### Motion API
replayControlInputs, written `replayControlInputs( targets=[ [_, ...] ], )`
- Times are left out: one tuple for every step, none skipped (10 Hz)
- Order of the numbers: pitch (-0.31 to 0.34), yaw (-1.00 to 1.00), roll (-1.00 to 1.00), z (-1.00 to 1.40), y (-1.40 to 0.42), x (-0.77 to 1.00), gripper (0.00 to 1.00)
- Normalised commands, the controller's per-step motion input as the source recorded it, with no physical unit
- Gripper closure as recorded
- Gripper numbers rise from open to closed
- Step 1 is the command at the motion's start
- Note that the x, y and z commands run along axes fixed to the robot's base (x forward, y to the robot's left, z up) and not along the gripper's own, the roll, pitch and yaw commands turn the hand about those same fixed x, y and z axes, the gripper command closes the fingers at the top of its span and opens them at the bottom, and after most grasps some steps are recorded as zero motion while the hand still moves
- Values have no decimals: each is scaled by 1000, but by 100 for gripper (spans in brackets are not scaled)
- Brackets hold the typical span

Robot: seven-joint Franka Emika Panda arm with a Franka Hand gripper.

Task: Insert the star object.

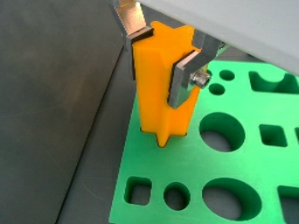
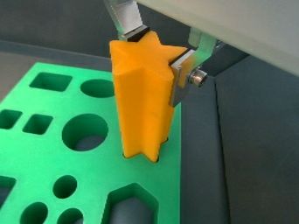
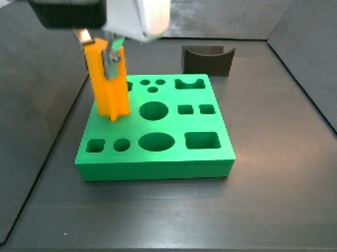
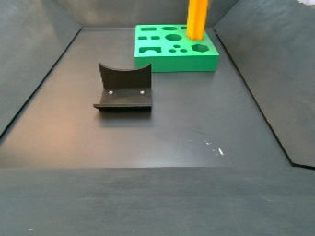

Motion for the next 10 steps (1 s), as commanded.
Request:
replayControlInputs(
  targets=[
    [91,-51,-107,-357,6,54,100],
    [67,-49,-87,-334,3,31,100],
    [10,-51,-66,-357,0,0,100],
    [0,-46,-50,-400,0,0,100],
    [3,-51,-49,-420,0,0,100],
    [20,-63,-27,-466,0,0,100],
    [0,-29,0,-506,0,-3,100],
    [0,-34,0,-511,0,0,100],
    [-1,-3,-64,-220,0,6,100],
    [0,0,0,0,0,0,100]
  ],
)
